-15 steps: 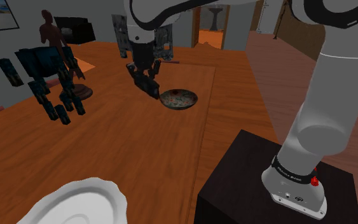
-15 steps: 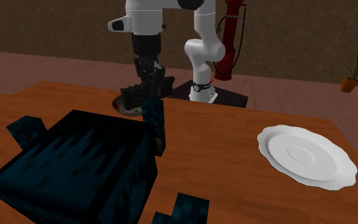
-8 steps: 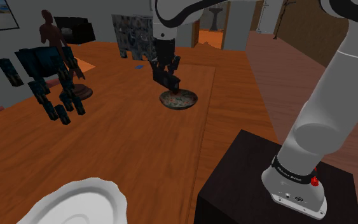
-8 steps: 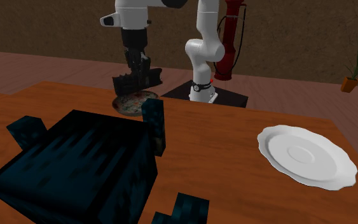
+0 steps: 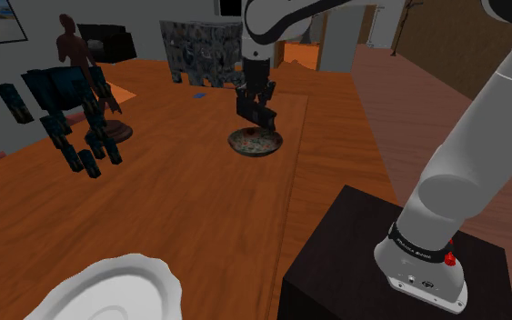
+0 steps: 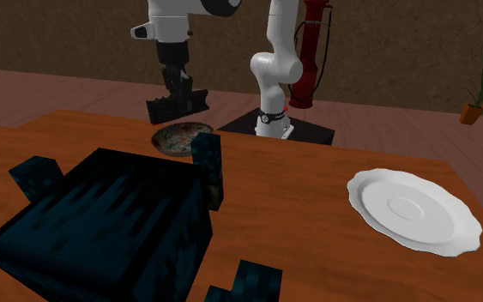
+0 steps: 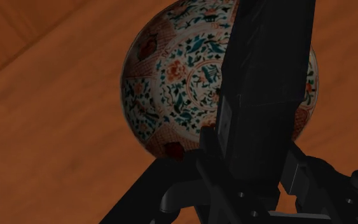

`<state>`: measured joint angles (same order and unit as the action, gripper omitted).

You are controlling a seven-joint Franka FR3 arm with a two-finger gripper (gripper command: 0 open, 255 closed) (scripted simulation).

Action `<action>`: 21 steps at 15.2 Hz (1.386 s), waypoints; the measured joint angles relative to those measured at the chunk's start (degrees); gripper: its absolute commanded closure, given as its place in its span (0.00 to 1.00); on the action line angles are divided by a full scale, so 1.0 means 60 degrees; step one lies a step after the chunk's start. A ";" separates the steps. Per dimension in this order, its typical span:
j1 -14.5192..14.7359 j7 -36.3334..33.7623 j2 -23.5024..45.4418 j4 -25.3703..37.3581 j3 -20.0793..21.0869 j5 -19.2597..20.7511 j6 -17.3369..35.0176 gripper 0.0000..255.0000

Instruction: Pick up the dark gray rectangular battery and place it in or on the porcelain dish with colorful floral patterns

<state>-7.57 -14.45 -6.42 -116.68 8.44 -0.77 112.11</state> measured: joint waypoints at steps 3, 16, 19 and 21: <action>0.0014 -0.0026 0.0036 -0.0358 0.0019 0.0003 0.0394 1.00; 0.0009 -0.0046 0.0387 -0.1137 0.0026 0.0055 0.1523 1.00; 0.0009 -0.0046 0.0387 -0.1137 0.0026 0.0055 0.1526 0.00; 0.0009 -0.0045 0.0386 -0.1136 0.0026 0.0055 0.1526 0.00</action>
<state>-7.52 -14.73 -4.11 -123.49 8.60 -0.44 121.27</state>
